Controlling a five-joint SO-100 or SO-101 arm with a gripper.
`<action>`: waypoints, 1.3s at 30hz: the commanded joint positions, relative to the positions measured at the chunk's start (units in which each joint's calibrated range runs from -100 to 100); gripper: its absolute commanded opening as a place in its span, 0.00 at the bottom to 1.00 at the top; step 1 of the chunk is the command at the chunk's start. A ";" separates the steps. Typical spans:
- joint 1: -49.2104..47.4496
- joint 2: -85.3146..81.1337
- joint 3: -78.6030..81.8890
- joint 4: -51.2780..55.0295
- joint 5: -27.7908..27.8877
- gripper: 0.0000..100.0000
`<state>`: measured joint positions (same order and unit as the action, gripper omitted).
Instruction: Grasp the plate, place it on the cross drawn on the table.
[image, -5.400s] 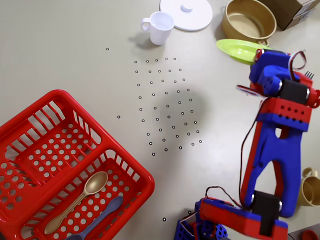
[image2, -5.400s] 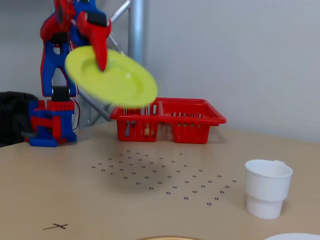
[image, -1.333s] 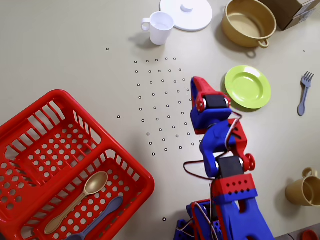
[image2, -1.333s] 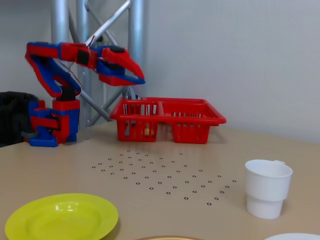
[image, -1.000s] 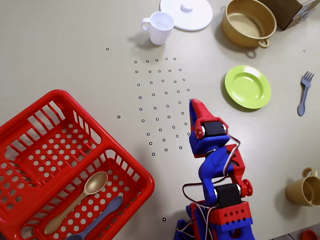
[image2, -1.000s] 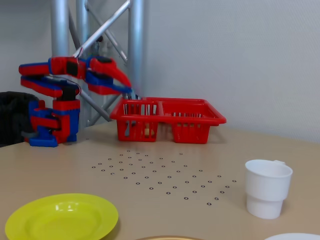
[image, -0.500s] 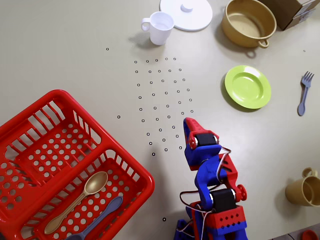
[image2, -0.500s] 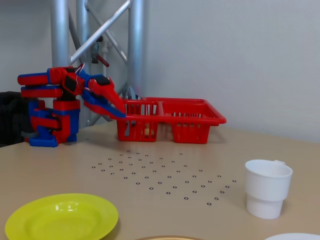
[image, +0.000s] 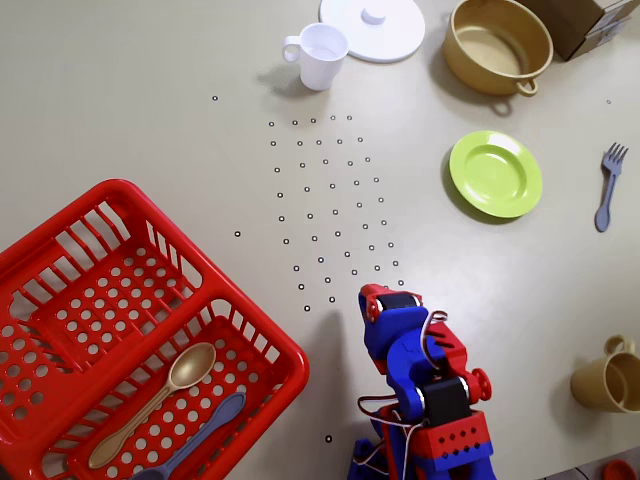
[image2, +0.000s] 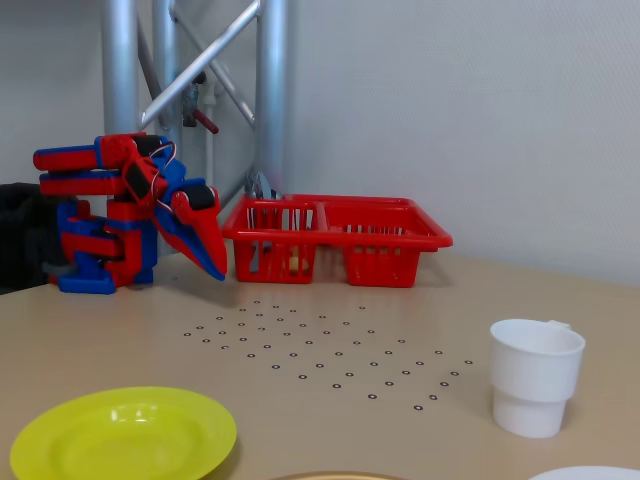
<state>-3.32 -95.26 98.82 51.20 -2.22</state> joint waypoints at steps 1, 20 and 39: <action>0.88 -0.60 1.08 0.11 0.29 0.00; 1.31 -0.60 1.08 0.27 1.27 0.00; 0.67 -0.60 1.08 0.35 2.00 0.00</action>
<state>-2.50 -95.26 98.82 51.20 -0.61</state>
